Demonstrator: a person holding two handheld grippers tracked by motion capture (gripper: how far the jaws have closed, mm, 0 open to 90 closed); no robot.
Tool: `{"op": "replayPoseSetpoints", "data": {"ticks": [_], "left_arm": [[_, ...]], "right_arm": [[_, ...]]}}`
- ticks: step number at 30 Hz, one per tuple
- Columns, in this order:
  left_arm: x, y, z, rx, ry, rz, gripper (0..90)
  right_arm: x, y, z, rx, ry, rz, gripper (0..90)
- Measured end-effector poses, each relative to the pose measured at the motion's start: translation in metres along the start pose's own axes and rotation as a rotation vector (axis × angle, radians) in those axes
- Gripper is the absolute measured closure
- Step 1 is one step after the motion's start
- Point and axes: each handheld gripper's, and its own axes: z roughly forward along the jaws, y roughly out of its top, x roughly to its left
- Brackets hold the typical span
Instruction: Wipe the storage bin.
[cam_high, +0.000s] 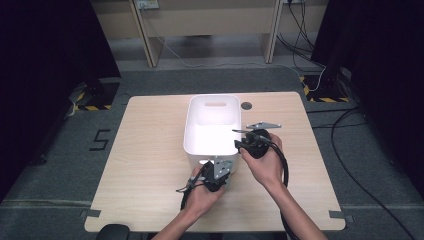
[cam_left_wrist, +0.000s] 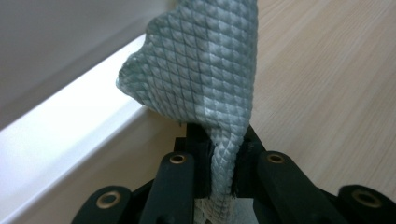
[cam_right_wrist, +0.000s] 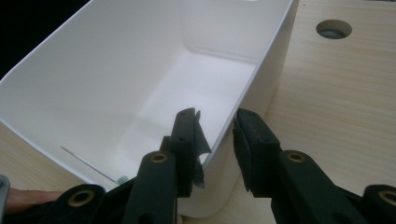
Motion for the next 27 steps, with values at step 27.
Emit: {"op": "replayPoseSetpoints", "data": {"ticks": [27], "left_arm": [[-0.002,0.025,-0.017,-0.074,-0.016,-0.007,80.8]], "right_arm": [[0.000,0.000,0.000,0.000,0.001,-0.001,69.8]]}}
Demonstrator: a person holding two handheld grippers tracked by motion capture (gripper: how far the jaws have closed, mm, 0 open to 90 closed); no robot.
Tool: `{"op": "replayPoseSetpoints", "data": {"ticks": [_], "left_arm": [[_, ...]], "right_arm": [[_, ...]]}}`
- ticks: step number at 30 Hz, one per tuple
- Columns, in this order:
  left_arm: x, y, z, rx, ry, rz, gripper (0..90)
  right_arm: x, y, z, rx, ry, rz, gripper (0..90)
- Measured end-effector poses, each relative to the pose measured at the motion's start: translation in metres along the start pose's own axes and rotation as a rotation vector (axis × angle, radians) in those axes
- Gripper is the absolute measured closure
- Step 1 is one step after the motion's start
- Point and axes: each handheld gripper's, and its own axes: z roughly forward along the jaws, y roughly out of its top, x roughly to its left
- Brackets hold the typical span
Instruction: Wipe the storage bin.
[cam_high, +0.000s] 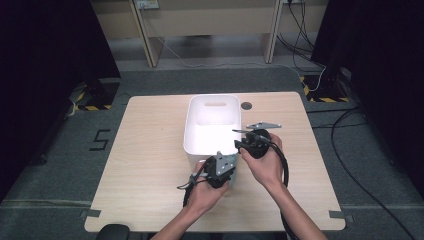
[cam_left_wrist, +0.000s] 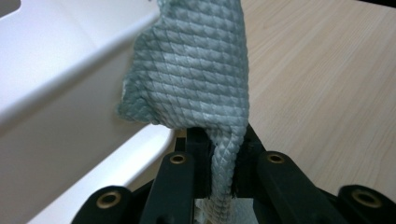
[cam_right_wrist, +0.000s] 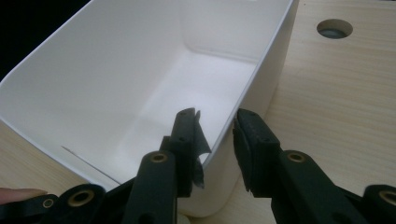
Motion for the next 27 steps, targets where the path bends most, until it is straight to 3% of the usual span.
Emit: {"op": "replayPoseSetpoints", "data": {"ticks": [14,27], "left_arm": [[-0.003,0.011,-0.002,-0.014,-0.003,0.014,80.7],[-0.006,0.005,0.011,0.004,-0.010,0.012,80.8]], "right_arm": [[0.000,0.000,0.000,0.002,0.002,0.001,69.7],[0.000,0.000,0.000,0.001,0.003,0.003,69.6]]}}
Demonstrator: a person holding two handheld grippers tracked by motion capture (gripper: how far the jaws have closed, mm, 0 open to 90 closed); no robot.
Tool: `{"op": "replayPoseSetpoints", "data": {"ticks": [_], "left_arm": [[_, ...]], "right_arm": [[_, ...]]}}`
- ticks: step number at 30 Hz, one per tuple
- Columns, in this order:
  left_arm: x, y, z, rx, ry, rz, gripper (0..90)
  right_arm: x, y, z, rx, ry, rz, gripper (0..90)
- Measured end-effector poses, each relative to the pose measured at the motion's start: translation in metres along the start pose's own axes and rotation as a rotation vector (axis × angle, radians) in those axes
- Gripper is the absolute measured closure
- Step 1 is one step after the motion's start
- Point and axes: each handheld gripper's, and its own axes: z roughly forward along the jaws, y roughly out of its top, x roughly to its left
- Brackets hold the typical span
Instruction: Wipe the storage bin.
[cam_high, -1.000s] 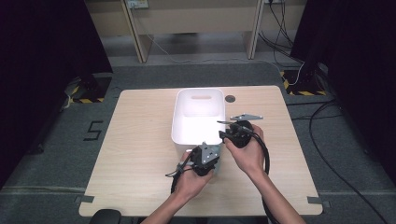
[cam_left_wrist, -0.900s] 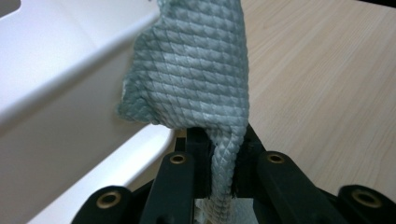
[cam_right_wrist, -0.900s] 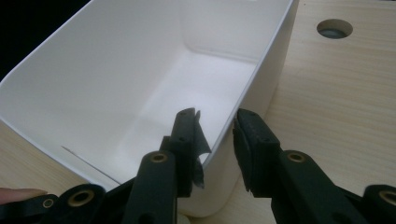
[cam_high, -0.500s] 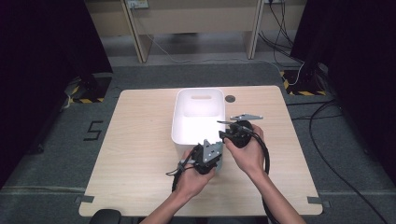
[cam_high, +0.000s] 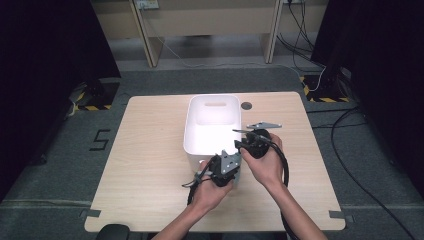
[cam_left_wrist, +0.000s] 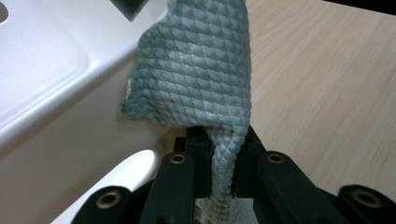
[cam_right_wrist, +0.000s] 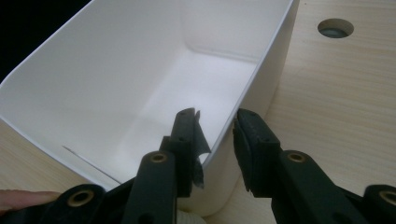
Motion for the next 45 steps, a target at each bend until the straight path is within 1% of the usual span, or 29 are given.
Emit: {"op": "replayPoseSetpoints", "data": {"ticks": [6,9,12,17,20,21,22,27,34,37,40,42,45], "left_arm": [[-0.002,-0.006,0.007,0.023,0.005,0.003,80.8],[-0.003,-0.009,0.011,0.026,0.011,0.000,80.7],[-0.003,-0.012,0.014,0.043,0.011,0.009,80.8],[-0.004,-0.018,0.018,0.063,0.012,0.003,80.7],[-0.002,-0.019,0.015,0.074,0.007,0.009,80.7],[-0.001,-0.020,0.014,0.069,0.009,0.007,80.7],[0.000,-0.020,0.011,0.075,0.011,0.009,80.7],[0.005,-0.024,0.007,0.075,0.010,-0.007,80.7],[0.005,-0.025,0.006,0.076,0.010,-0.010,80.6],[0.006,-0.025,0.004,0.073,-0.002,-0.022,80.6],[0.008,-0.027,-0.002,0.065,-0.044,-0.051,80.6],[0.009,-0.030,-0.009,0.066,-0.027,-0.032,80.6],[0.012,-0.035,-0.018,0.066,-0.020,-0.031,80.6]], "right_arm": [[0.000,0.000,0.000,0.000,0.002,0.002,69.6],[0.000,0.000,0.000,0.000,0.004,0.002,69.5],[0.000,0.000,0.000,0.000,0.005,0.002,69.5],[0.000,0.000,0.000,0.000,0.004,0.000,69.3],[0.000,0.000,0.000,0.000,0.004,0.000,69.3],[0.000,0.000,0.000,0.000,0.004,0.001,69.2],[0.000,0.000,0.000,0.000,0.004,0.001,69.3],[0.000,0.000,0.000,0.001,-0.001,0.000,69.3],[0.002,0.000,0.000,0.002,0.006,0.005,69.1],[0.001,0.000,0.000,0.002,0.006,0.003,68.9],[0.000,0.000,0.000,0.004,0.013,0.004,68.6],[-0.001,0.001,-0.002,0.002,0.018,0.004,68.1],[-0.004,0.003,-0.006,-0.018,0.021,0.015,64.1]]}}
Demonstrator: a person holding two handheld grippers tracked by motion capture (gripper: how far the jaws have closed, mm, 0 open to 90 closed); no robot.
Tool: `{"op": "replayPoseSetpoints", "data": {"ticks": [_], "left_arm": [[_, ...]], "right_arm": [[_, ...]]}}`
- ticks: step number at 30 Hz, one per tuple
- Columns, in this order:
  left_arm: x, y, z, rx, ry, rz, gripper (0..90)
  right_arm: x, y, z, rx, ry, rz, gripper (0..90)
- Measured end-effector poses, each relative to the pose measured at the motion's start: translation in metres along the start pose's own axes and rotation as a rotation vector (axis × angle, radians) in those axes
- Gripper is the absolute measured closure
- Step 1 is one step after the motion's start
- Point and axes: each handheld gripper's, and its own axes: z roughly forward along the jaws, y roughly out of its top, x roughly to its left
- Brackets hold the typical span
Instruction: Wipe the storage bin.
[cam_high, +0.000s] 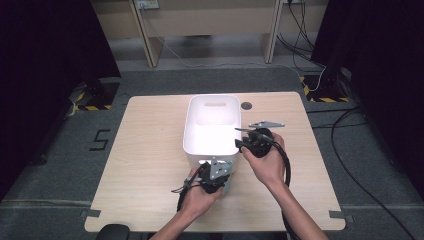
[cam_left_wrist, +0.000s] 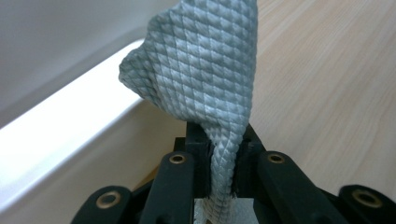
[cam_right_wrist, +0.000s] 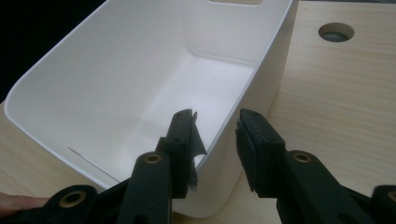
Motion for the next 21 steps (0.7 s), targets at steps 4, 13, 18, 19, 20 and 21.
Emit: {"op": "replayPoseSetpoints", "data": {"ticks": [4,13,18,19,20,21], "left_arm": [[0.007,-0.009,-0.016,-0.007,0.022,0.000,80.6],[0.038,-0.041,-0.064,-0.009,0.115,-0.062,80.7],[0.063,-0.057,-0.079,0.008,0.181,-0.105,80.7],[0.070,-0.059,-0.081,0.013,0.197,-0.115,80.7],[0.074,-0.060,-0.082,0.012,0.205,-0.126,80.7],[0.081,-0.062,-0.082,0.021,0.221,-0.130,80.7]], "right_arm": [[-0.005,0.003,-0.006,-0.034,0.000,0.011,62.2],[-0.024,0.006,-0.021,-0.108,-0.019,0.040,61.6],[-0.037,0.003,-0.023,-0.112,-0.050,0.067,61.8],[-0.039,0.002,-0.023,-0.111,-0.055,0.065,61.9],[-0.041,0.001,-0.022,-0.106,-0.058,0.076,61.9],[-0.043,0.000,-0.022,-0.105,-0.063,0.075,62.0]]}}
